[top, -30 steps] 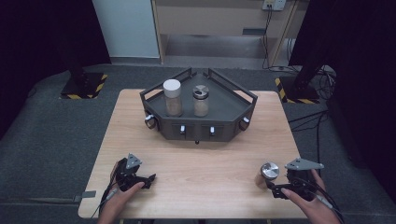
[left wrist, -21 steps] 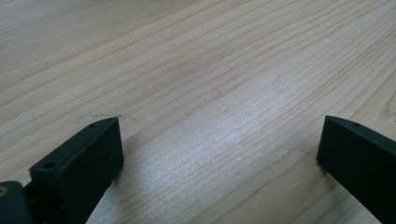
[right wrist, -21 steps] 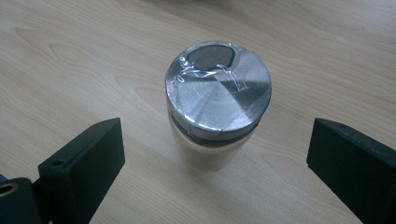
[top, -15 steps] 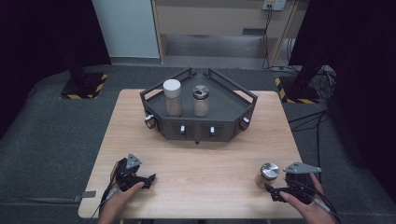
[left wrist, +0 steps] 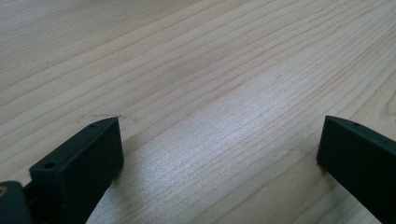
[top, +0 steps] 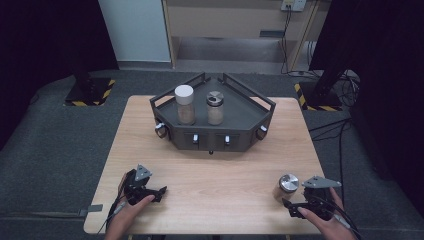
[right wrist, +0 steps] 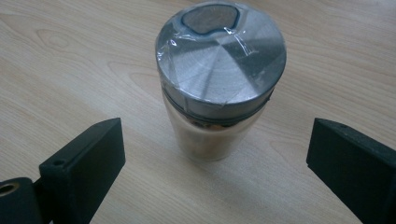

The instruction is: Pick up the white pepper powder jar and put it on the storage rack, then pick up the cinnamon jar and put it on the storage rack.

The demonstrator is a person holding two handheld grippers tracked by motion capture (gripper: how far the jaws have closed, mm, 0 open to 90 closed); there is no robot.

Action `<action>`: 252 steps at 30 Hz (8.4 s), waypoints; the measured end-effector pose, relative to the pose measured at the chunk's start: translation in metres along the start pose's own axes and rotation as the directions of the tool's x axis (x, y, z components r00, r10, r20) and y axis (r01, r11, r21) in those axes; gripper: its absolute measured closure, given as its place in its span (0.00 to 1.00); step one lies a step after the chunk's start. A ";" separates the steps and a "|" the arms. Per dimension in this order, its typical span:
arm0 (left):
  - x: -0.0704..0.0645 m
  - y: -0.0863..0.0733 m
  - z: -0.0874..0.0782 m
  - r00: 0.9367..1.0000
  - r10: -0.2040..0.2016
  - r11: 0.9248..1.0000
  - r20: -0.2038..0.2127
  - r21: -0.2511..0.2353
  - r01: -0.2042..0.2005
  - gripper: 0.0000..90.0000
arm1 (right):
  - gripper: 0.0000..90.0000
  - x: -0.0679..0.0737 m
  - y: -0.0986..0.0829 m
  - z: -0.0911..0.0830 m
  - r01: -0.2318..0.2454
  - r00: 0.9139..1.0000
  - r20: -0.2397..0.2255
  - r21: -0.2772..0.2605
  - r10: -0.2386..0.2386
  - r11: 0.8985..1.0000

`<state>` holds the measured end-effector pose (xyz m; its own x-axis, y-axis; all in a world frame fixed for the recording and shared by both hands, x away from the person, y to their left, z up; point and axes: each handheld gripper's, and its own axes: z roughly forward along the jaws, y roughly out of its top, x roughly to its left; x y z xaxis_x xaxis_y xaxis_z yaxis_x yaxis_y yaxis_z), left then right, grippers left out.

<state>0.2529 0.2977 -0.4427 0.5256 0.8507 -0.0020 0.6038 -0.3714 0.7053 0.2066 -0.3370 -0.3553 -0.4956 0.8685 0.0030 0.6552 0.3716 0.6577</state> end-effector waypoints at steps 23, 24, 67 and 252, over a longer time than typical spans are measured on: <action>0.000 0.000 0.000 1.000 0.000 1.000 0.000 0.000 0.000 0.00 | 0.08 -0.001 0.007 0.028 -0.003 1.000 0.010 0.046 0.003 0.999; 0.000 0.000 0.000 1.000 0.000 1.000 0.000 0.000 0.000 0.00 | 0.08 -0.002 0.008 0.029 0.000 1.000 0.010 0.046 -0.001 0.999; 0.000 0.000 0.000 1.000 0.000 1.000 0.000 0.000 0.000 0.00 | 0.35 0.002 0.014 0.046 0.000 1.000 0.008 0.030 0.000 1.000; 0.001 0.001 0.000 1.000 0.004 1.000 0.002 0.004 -0.005 0.00 | 0.35 -0.003 0.256 0.033 0.110 0.994 0.027 -0.101 -0.107 0.989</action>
<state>0.2536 0.2980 -0.4420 0.5292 0.8485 0.0000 0.6041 -0.3768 0.7022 0.3946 -0.2333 -0.2120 -0.5478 0.8320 -0.0877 0.5361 0.4296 0.7266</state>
